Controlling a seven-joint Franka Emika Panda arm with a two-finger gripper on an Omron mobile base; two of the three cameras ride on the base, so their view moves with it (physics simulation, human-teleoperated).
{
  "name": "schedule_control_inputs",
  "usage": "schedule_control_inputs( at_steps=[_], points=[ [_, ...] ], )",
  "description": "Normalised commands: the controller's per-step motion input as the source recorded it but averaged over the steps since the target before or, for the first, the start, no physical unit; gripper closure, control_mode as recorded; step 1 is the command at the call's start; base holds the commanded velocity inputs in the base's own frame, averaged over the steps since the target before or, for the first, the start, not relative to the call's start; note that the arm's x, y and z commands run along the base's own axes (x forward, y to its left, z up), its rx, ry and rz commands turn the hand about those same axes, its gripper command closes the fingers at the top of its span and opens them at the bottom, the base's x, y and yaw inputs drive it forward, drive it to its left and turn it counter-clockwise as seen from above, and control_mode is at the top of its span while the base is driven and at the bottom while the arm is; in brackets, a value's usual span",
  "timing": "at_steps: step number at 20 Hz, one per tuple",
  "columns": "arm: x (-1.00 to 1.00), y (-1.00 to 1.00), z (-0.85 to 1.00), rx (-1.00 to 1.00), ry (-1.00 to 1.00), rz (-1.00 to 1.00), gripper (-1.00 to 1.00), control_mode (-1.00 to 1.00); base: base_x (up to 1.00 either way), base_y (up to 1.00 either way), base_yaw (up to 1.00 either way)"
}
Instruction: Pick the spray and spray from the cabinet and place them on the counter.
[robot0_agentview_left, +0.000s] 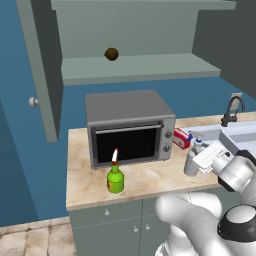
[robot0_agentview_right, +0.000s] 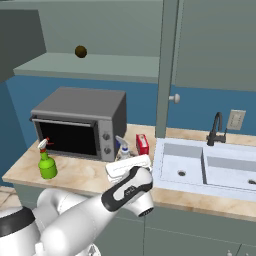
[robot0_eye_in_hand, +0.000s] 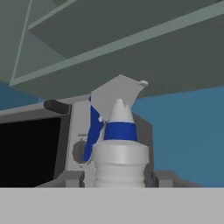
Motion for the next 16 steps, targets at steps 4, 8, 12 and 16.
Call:
schedule_control_inputs(
  at_steps=[4, 8, 12, 16],
  points=[
    [0.0, 0.0, -0.02, 0.0, 0.03, 0.0, -1.0, -1.0, 0.0, 0.0, 0.0],
    [0.0, 0.0, 0.0, 0.0, 0.03, 0.0, -1.0, -1.0, 0.0, 0.0, 0.0],
    [0.0, 0.0, 0.0, 0.0, 0.01, 0.0, -1.0, -1.0, 0.0, 0.0, 0.0],
    [0.0, 0.0, 0.0, 0.0, 0.0, 0.0, -1.0, -1.0, 0.0, 0.0, 0.0]
  ],
)
